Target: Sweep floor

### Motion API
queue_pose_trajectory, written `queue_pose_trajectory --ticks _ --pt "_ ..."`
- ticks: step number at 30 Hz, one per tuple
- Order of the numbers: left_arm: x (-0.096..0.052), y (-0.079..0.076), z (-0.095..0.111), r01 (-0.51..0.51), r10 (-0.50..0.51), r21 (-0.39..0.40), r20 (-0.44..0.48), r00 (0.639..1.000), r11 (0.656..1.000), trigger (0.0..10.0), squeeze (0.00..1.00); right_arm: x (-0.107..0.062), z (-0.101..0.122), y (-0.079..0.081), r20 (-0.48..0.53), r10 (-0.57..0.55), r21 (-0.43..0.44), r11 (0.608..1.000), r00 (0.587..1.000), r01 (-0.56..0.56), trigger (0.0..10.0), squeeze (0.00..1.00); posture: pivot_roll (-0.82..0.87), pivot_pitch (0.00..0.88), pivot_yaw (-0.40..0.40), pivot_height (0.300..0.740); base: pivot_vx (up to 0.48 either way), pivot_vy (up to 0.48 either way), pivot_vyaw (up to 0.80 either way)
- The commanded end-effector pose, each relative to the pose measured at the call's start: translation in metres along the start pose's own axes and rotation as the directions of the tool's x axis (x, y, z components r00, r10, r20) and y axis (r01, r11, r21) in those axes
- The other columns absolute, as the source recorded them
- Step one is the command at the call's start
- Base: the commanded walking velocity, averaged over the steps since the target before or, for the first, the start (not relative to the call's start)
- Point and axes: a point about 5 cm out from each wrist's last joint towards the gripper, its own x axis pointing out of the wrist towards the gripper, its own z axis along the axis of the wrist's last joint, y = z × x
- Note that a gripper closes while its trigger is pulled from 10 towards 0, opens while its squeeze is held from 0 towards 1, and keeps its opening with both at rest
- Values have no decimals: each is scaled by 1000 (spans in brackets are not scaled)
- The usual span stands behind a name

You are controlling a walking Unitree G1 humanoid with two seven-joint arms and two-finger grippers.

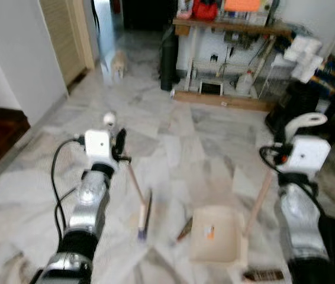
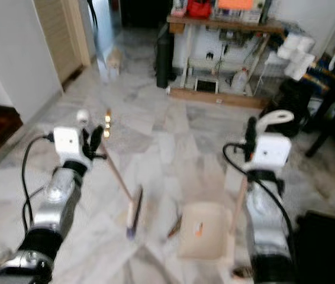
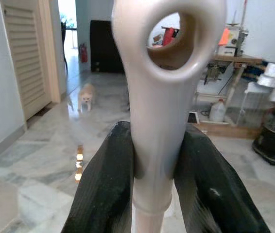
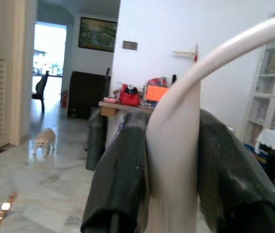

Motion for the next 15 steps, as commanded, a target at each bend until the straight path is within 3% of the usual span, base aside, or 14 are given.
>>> queue_pose_trajectory --ticks 1,15 --pt "9 -11 11 29 -30 3 53 998 1000 10000 0 2 2 -7 10 -27 3 1000 1000 27 10000 0 14 0 -63 740 319 0 0" --pt "15 -19 10 106 -106 13 32 994 994 10000 0 -11 -12 -9 -28 -88 7 996 996 88 10000 0 -12 0 25 740 308 0 0"
